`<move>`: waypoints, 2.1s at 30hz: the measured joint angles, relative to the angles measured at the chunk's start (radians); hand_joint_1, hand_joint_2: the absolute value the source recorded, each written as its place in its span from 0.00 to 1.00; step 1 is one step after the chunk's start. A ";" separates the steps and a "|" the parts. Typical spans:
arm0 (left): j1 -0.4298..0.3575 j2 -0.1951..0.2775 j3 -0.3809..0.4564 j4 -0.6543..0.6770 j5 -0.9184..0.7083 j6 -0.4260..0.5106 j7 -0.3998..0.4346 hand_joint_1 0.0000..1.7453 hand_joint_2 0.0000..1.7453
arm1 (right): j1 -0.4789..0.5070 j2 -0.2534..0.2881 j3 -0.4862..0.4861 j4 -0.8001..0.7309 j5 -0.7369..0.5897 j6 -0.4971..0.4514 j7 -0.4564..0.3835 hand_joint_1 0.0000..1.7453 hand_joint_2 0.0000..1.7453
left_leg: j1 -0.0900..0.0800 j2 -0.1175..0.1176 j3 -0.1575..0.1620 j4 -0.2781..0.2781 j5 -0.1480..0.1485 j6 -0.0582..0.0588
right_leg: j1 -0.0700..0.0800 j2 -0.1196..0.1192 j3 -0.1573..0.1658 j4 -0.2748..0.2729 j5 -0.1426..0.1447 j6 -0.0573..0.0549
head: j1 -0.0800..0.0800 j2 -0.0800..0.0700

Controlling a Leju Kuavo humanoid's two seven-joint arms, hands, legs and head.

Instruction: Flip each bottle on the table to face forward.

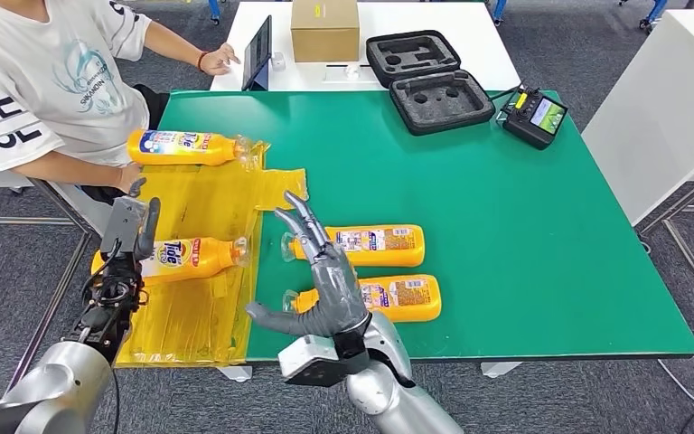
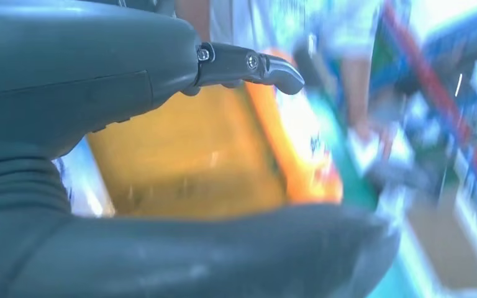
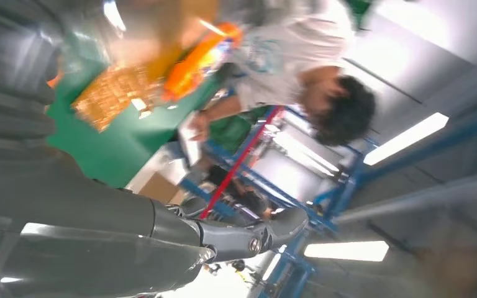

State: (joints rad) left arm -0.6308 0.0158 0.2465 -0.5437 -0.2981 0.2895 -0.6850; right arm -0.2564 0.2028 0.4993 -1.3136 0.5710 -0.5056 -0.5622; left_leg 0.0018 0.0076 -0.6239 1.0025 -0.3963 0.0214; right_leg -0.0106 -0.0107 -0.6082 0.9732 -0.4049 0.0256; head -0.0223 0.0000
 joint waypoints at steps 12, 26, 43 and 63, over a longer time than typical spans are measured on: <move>0.267 0.021 -0.102 -0.596 0.118 0.406 -0.018 0.00 1.00 | -0.084 -0.143 0.007 0.134 0.506 0.339 0.540 0.00 1.00 | 0.000 0.000 -0.004 0.000 -0.001 0.000 | 0.000 0.000 -0.004 0.000 0.000 0.000 | 0.000 0.000; 0.406 -0.003 -0.087 -0.906 0.002 0.409 -0.018 0.00 1.00 | -0.099 -0.282 -0.015 0.171 0.472 0.492 0.575 0.00 1.00 | 0.000 0.000 -0.005 0.000 -0.001 0.000 | 0.000 0.000 -0.004 -0.001 0.000 0.000 | 0.000 0.000; 0.433 -0.023 -0.053 -0.958 0.031 0.409 -0.018 0.00 1.00 | -0.196 -0.289 -0.003 0.305 0.400 0.550 0.517 1.00 1.00 | 0.000 0.000 -0.004 0.000 -0.001 0.000 | 0.000 0.000 -0.004 -0.001 0.000 0.000 | 0.000 0.000; 0.403 -0.020 -0.116 -0.898 0.132 0.407 -0.017 0.00 1.00 | -0.231 -0.289 -0.010 0.341 0.103 0.654 0.186 1.00 1.00 | 0.000 0.001 -0.002 0.000 -0.001 0.000 | 0.000 0.002 -0.003 -0.001 0.000 0.001 | 0.000 0.000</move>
State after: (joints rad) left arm -0.2283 -0.0041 0.1305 -1.4416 -0.1662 0.6963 -0.7019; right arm -0.4871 -0.0864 0.4893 -0.9728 0.6741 0.1489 -0.3758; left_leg 0.0017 0.0089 -0.6259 1.0028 -0.3970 0.0215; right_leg -0.0105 -0.0085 -0.6114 0.9726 -0.4044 0.0263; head -0.0223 0.0000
